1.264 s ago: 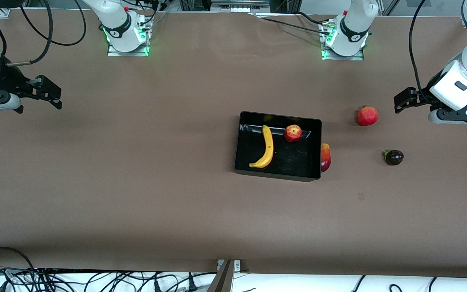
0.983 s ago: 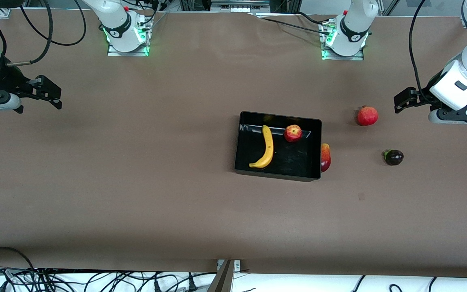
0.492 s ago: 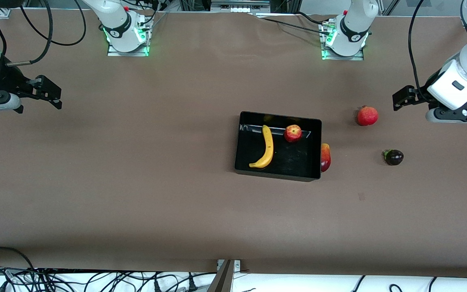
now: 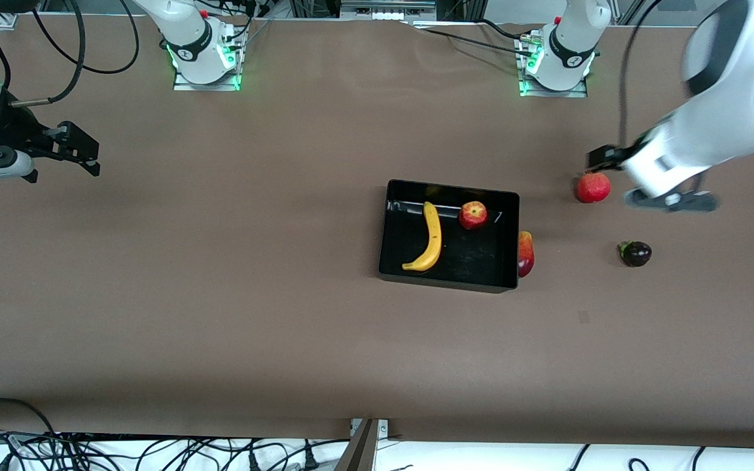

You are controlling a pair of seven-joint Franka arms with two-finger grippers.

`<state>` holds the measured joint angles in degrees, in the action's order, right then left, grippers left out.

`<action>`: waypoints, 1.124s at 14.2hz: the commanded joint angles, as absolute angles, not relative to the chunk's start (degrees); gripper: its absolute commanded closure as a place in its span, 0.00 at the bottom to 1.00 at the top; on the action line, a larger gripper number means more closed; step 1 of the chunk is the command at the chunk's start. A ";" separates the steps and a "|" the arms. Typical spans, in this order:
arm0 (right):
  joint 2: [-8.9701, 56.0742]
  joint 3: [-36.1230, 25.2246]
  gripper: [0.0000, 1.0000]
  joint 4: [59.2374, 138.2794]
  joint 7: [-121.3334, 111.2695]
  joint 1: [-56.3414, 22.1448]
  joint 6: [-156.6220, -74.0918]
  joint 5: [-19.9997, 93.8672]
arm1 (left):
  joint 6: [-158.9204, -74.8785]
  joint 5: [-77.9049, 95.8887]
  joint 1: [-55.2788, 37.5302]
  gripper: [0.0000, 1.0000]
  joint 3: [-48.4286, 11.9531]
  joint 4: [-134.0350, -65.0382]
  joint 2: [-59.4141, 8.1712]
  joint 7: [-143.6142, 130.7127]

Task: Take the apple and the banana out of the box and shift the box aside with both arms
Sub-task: 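Reach the left gripper into the black box and grasp the red apple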

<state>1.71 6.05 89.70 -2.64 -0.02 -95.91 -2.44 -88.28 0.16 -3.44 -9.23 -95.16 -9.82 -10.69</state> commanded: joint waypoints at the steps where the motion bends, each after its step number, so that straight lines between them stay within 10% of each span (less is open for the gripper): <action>1: 1.58 6.42 0.00 89.03 -2.46 0.26 -95.01 -2.81 | -93.05 0.97 -3.78 0.00 -14.22 -93.52 -15.98 -20.61; 11: 1.58 6.33 0.00 89.03 -2.46 0.26 -95.10 -2.81 | -124.07 -9.45 -16.07 0.00 -16.61 -108.18 -26.62 -42.82; 16: 1.58 6.33 0.00 89.03 -2.46 0.26 -95.10 -2.81 | -125.33 -13.36 -15.82 0.00 -16.61 -108.54 -29.35 -33.95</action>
